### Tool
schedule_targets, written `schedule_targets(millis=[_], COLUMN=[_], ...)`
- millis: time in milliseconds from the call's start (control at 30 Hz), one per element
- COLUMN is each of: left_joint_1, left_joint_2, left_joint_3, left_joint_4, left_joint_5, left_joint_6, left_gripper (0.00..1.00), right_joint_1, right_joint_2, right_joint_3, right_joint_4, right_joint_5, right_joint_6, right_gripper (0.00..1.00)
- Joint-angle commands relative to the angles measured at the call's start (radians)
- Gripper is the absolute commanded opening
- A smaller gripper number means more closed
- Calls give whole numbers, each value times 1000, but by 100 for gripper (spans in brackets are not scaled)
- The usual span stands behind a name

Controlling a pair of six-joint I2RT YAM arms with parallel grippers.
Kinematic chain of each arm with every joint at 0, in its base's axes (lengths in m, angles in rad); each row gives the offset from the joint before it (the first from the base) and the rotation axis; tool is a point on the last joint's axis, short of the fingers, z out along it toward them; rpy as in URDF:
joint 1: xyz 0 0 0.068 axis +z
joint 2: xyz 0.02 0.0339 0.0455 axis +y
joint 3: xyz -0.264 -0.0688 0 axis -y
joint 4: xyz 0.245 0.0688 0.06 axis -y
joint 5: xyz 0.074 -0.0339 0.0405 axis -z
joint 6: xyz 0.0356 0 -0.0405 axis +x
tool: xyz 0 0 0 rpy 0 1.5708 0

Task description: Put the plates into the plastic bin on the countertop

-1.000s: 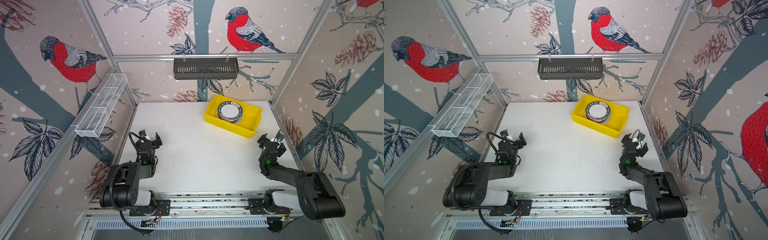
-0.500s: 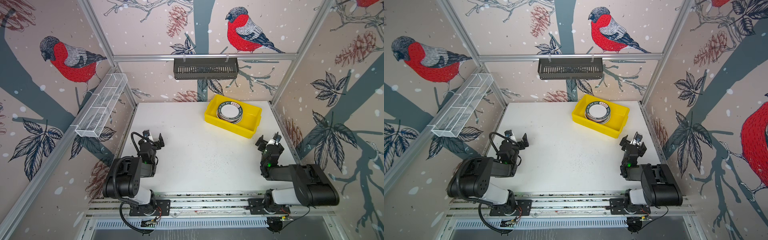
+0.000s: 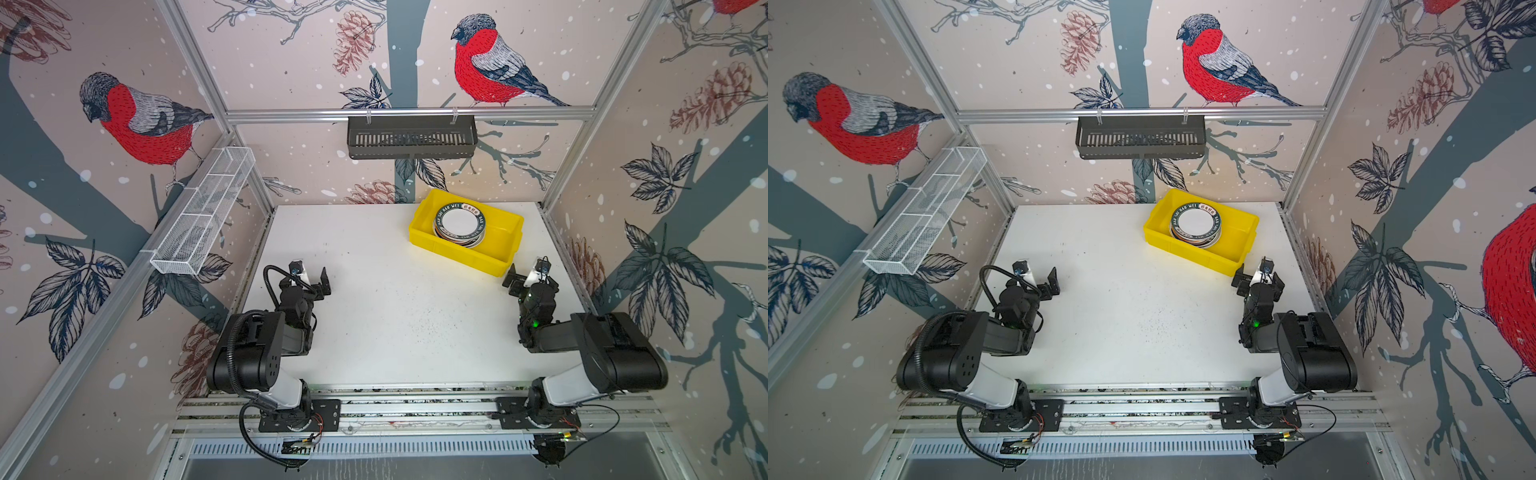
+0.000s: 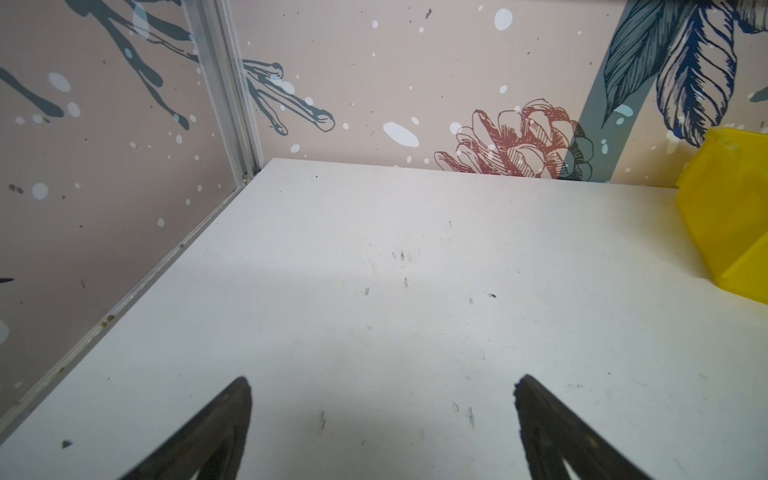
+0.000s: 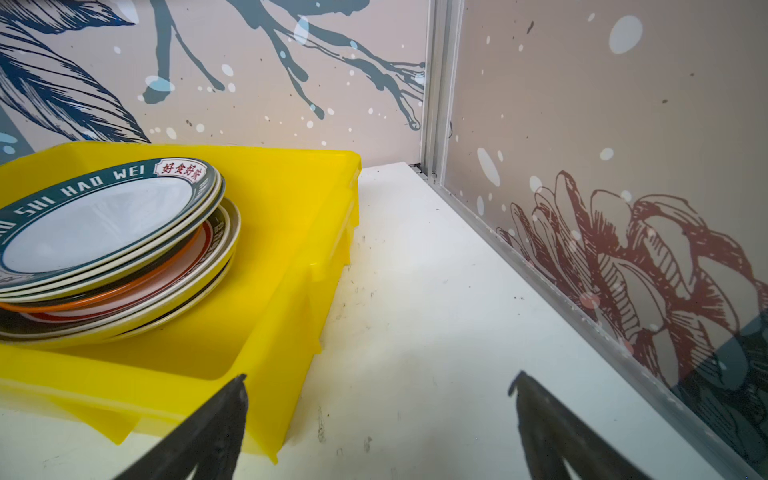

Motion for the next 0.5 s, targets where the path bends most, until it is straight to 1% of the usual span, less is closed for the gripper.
schedule_targets(millis=[0,467], left_joint_1=[-3,-8], left_joint_2=[0,1], left_joint_3=[-3,6], left_joint_4=[61,48], left_joint_5=[57,53], left_joint_6=[40,44], left_gripper=[98,98], right_joint_1=[0,0], right_joint_2=[-6,-8], right_joint_3=[6,4], right_joint_4=[10,11], right_joint_5=[-8,-9], right_joint_6=[-15,-15], right_gripper=[99,99])
